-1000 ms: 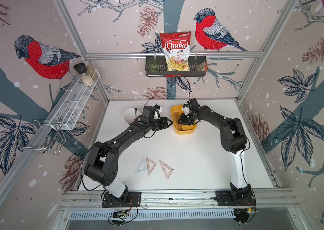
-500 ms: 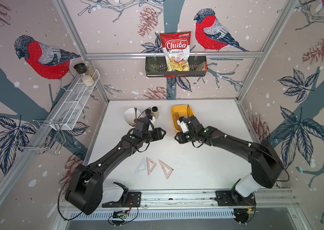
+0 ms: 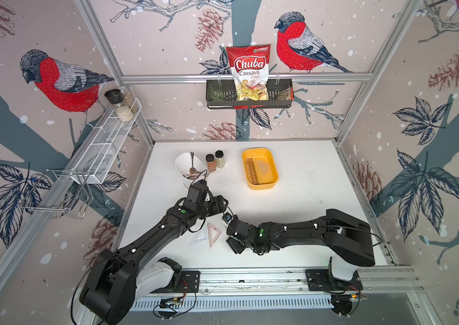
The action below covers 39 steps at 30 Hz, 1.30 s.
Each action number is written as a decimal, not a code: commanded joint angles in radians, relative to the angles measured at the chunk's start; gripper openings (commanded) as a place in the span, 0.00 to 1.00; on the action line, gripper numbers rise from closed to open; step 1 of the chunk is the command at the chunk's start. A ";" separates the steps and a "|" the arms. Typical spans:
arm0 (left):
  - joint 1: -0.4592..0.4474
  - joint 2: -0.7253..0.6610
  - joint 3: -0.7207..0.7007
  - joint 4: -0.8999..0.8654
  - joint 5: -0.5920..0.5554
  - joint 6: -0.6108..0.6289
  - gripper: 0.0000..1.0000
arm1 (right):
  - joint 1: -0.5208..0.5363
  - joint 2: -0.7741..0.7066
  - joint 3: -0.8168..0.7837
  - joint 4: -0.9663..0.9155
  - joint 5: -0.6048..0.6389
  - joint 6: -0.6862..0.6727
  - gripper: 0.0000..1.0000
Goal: Put the scattered rulers into the storage box
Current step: Pick up the ruler from the center of the board.
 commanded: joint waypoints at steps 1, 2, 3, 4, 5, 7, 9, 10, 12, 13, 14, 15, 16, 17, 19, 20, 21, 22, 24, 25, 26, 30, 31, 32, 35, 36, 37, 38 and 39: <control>-0.001 -0.002 -0.011 0.024 -0.008 -0.007 0.82 | 0.004 0.017 0.001 -0.006 0.092 0.033 0.69; -0.002 0.000 -0.013 0.027 -0.006 -0.009 0.82 | 0.004 0.020 -0.002 -0.008 0.099 0.035 0.69; -0.001 0.003 -0.015 0.032 -0.003 -0.009 0.82 | 0.004 0.026 -0.004 -0.012 0.108 0.038 0.69; -0.002 0.006 -0.017 0.035 0.000 -0.011 0.81 | 0.004 0.031 -0.004 -0.017 0.119 0.041 0.68; -0.002 0.007 -0.018 0.037 0.003 -0.012 0.81 | 0.005 0.035 -0.007 -0.021 0.129 0.042 0.67; -0.002 0.011 -0.020 0.043 0.005 -0.013 0.81 | 0.004 0.037 -0.017 -0.024 0.151 0.042 0.64; -0.001 0.011 -0.020 0.047 0.006 -0.013 0.81 | 0.002 0.032 -0.031 -0.024 0.166 0.040 0.62; -0.001 0.014 -0.019 0.050 0.006 -0.014 0.81 | -0.001 0.030 -0.034 -0.027 0.175 0.037 0.61; -0.002 0.020 -0.014 0.054 0.007 -0.016 0.81 | -0.014 0.021 -0.048 -0.025 0.177 0.031 0.61; -0.001 0.025 -0.011 0.057 0.009 -0.016 0.81 | -0.022 0.012 -0.058 -0.024 0.177 0.027 0.61; -0.001 0.030 -0.010 0.060 0.011 -0.016 0.81 | -0.030 0.006 -0.065 -0.021 0.177 0.022 0.61; -0.001 0.037 -0.009 0.064 0.015 -0.017 0.81 | -0.040 -0.005 -0.077 -0.017 0.174 0.017 0.61; -0.002 0.045 -0.009 0.070 0.018 -0.018 0.81 | -0.050 -0.016 -0.088 -0.015 0.173 0.010 0.61; -0.002 0.050 -0.009 0.075 0.022 -0.019 0.81 | -0.059 -0.025 -0.097 -0.014 0.171 0.005 0.61; -0.002 0.065 -0.010 0.088 0.030 -0.024 0.81 | -0.073 -0.046 -0.116 -0.013 0.168 -0.003 0.61; -0.004 0.071 -0.010 0.094 0.031 -0.025 0.81 | -0.078 -0.056 -0.122 -0.013 0.163 -0.005 0.62; -0.006 0.079 -0.011 0.099 0.033 -0.028 0.81 | -0.080 -0.069 -0.128 -0.012 0.156 -0.007 0.64; -0.008 0.086 -0.008 0.105 0.035 -0.029 0.80 | -0.080 -0.083 -0.134 -0.010 0.147 -0.006 0.65; -0.014 0.104 0.000 0.110 0.037 -0.030 0.80 | -0.075 -0.113 -0.148 -0.003 0.127 -0.001 0.68; -0.018 0.114 0.005 0.112 0.037 -0.030 0.80 | -0.071 -0.128 -0.156 -0.001 0.122 0.005 0.69; -0.020 0.121 0.010 0.113 0.037 -0.031 0.80 | -0.066 -0.138 -0.162 -0.003 0.123 0.011 0.70; -0.033 0.153 0.029 0.122 0.037 -0.028 0.80 | -0.058 -0.169 -0.204 -0.007 0.130 0.048 0.79; -0.036 0.160 0.035 0.124 0.037 -0.028 0.80 | -0.059 -0.176 -0.215 -0.011 0.134 0.057 0.80; -0.040 0.167 0.039 0.125 0.037 -0.028 0.80 | -0.057 -0.182 -0.225 -0.015 0.137 0.064 0.81; -0.051 0.185 0.045 0.133 0.038 -0.029 0.80 | -0.057 -0.205 -0.259 -0.015 0.143 0.086 0.82; -0.054 0.190 0.046 0.136 0.038 -0.032 0.80 | -0.057 -0.213 -0.271 -0.013 0.145 0.090 0.82; -0.057 0.196 0.046 0.138 0.040 -0.032 0.80 | -0.058 -0.219 -0.280 -0.012 0.147 0.095 0.82; -0.058 0.199 0.049 0.139 0.040 -0.033 0.80 | -0.060 -0.224 -0.288 -0.013 0.149 0.098 0.83; -0.061 0.203 0.050 0.141 0.040 -0.032 0.80 | -0.062 -0.230 -0.295 -0.013 0.153 0.102 0.82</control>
